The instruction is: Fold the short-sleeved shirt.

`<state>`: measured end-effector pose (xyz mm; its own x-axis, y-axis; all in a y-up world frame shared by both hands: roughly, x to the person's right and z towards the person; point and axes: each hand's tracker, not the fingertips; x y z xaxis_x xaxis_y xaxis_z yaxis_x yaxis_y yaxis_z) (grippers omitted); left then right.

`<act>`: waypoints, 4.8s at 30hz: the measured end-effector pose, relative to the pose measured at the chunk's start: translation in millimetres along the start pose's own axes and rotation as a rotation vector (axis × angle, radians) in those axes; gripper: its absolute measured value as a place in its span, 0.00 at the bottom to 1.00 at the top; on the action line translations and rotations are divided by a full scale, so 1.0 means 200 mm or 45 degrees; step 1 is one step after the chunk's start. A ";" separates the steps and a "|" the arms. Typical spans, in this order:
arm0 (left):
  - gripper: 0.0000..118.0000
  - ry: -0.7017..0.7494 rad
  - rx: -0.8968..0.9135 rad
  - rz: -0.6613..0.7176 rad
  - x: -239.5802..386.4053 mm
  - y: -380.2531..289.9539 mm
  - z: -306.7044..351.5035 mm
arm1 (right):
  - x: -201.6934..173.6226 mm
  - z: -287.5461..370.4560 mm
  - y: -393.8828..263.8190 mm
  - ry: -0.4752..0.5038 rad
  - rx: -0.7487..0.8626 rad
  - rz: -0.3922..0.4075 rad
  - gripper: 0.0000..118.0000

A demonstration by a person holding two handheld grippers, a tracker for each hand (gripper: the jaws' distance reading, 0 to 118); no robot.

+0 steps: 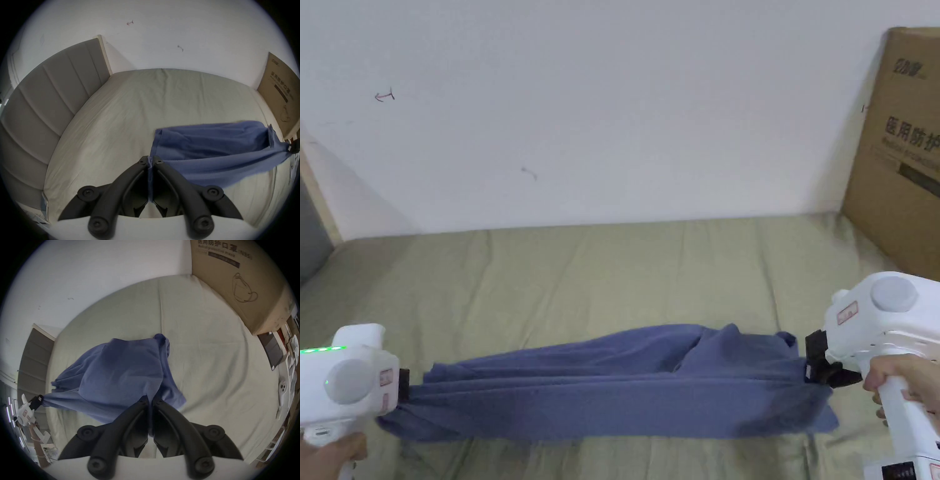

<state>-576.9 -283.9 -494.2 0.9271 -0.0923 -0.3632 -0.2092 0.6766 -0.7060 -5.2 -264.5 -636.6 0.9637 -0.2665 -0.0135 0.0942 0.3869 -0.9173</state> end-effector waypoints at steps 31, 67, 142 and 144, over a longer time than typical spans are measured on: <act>0.93 -0.072 -0.011 0.049 -0.47 -1.62 1.20 | 0.31 0.69 -2.00 -0.052 0.146 0.080 0.79; 0.06 -0.100 -0.173 0.073 -0.40 -1.87 1.02 | 0.22 0.61 -2.32 -0.027 0.098 0.203 0.04; 0.58 -0.120 -0.328 0.130 -0.43 -1.37 0.56 | 0.12 0.50 -1.98 -0.229 0.040 0.166 0.00; 0.20 -0.105 -0.260 0.117 -0.48 -1.34 0.61 | 0.16 0.48 -1.96 -0.214 0.043 0.153 0.00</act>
<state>-571.1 -366.7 -195.4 0.9218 0.0288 -0.3867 -0.3449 0.5166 -0.7837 12.7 -340.2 -240.2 0.9964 -0.0666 -0.0524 -0.0180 0.4374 -0.8991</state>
